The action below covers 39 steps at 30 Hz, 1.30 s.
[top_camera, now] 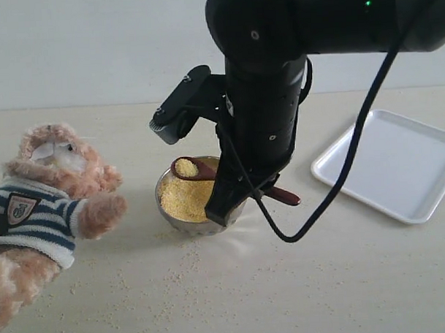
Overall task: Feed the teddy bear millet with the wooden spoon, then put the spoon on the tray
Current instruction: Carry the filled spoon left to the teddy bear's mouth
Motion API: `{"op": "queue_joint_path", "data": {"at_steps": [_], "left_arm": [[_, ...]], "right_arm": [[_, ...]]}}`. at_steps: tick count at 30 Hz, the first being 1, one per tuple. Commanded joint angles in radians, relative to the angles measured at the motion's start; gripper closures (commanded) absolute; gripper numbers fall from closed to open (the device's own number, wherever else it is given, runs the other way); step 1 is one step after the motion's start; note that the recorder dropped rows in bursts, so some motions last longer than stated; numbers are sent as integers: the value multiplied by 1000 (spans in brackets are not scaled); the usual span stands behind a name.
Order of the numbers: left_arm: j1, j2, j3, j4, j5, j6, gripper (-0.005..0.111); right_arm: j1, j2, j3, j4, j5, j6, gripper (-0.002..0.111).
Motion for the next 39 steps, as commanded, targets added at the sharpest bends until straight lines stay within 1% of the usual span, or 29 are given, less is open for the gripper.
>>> {"op": "queue_joint_path", "data": {"at_steps": [1,11,21,30,39], "left_arm": [[3,-1,-6,-24,16,-2,102],[3,-1,-6,-24,16,-2,102],[3,-1,-6,-24,16,-2,102],[3,-1,-6,-24,16,-2,102],[3,-1,-6,-24,16,-2,102]], "right_arm": [[38,-13,-76,-34,35,-13,108],[130,1,-251,-85,113,-24,108],[208,119,-382,-112,115,-56,108],[236,210,-471,-142,115,-73,108],[245,276,-523,-252,101,-102,108]]}}
